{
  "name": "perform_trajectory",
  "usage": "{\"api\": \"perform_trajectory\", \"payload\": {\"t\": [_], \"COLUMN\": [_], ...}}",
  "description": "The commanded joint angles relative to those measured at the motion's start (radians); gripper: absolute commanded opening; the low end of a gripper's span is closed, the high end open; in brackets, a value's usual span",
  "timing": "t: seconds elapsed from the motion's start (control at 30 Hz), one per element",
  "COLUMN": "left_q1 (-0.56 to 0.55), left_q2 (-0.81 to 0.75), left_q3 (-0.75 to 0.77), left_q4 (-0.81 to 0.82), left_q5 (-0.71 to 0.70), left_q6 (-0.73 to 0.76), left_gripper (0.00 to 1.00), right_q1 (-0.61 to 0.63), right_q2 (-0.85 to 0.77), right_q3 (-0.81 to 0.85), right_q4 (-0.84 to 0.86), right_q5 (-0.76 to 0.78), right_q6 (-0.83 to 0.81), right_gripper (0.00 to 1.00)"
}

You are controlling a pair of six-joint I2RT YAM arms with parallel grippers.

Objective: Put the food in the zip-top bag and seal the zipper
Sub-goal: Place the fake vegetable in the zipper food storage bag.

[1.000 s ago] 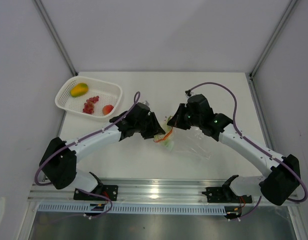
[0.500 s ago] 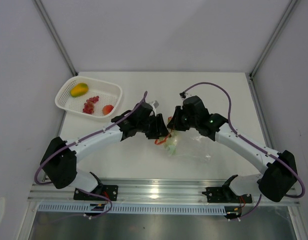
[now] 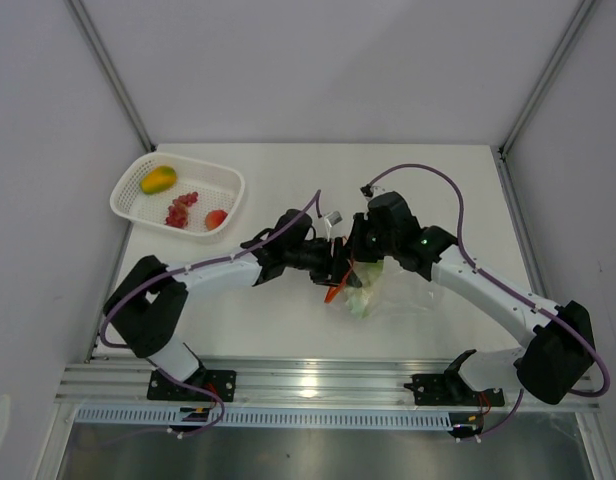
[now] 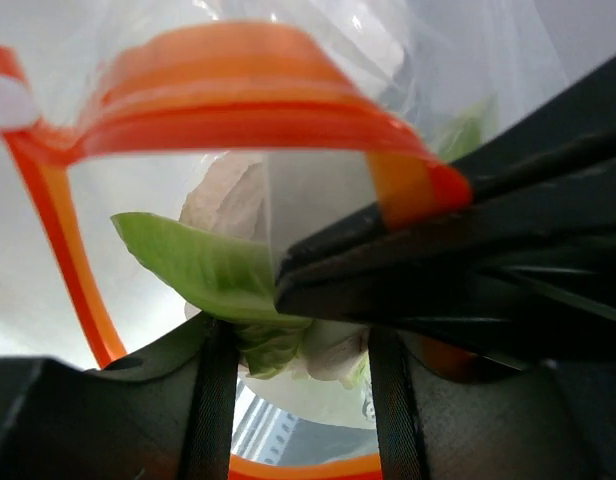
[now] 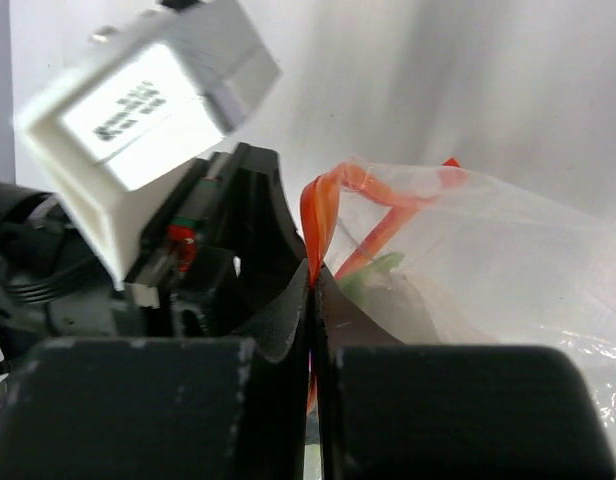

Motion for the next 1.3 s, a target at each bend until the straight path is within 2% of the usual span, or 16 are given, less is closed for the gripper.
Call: {"api": "perform_trajectory", "payload": {"t": [0.0,0.03,0.13,0.17,0.27,0.3,0.33,0.47,0.5,0.7,0.87,0.93,1.1,1.27], "left_q1": [-0.010,-0.010,-0.010,-0.010,-0.010,-0.010,-0.010,-0.010,-0.010,-0.010,-0.012,-0.010,-0.007,0.003], "left_q2": [0.038,0.045,0.038,0.020,-0.027,-0.044,-0.064,-0.188,-0.204,-0.311,-0.423,-0.436,-0.354,-0.250], "left_q3": [-0.014,-0.022,-0.006,-0.005,0.007,0.010,0.004,-0.031,-0.032,-0.069,-0.105,-0.124,-0.146,-0.169], "left_q4": [0.310,0.326,0.247,0.175,0.078,0.011,-0.014,-0.122,-0.145,-0.214,-0.281,-0.306,-0.305,-0.226], "left_q5": [0.211,0.217,0.187,0.167,0.067,0.029,-0.049,-0.214,-0.244,-0.422,-0.598,-0.626,-0.584,-0.484], "left_q6": [-0.095,-0.104,-0.045,-0.025,0.049,0.083,0.097,0.166,0.176,0.229,0.212,0.204,0.181,0.120], "left_gripper": [0.02,0.04,0.26,0.44,0.59,0.63,0.66,0.80,0.99,0.99,0.99,1.00,0.98,0.86], "right_q1": [0.004,0.004,-0.001,-0.001,-0.002,-0.002,-0.004,-0.002,-0.002,0.005,0.009,0.009,0.010,0.012], "right_q2": [0.002,0.002,-0.002,-0.002,-0.007,-0.009,-0.012,-0.024,-0.027,-0.056,-0.084,-0.101,-0.124,-0.147], "right_q3": [0.033,0.029,0.016,0.015,0.013,0.013,0.013,0.007,0.003,-0.028,-0.047,-0.051,-0.044,-0.022], "right_q4": [0.012,0.011,0.012,0.014,0.014,0.012,0.008,-0.003,-0.003,-0.008,-0.021,-0.029,-0.041,-0.066], "right_q5": [-0.013,-0.010,-0.011,-0.014,-0.016,-0.019,-0.019,-0.031,-0.039,-0.057,-0.059,-0.056,-0.057,-0.048], "right_q6": [-0.027,-0.029,-0.032,-0.032,-0.033,-0.034,-0.037,-0.040,-0.040,-0.043,-0.038,-0.038,-0.038,-0.037], "right_gripper": [0.00,0.00,0.00,0.00,0.00,0.00,0.00,0.00,0.00,0.00,0.00,0.00,0.00,0.00]}}
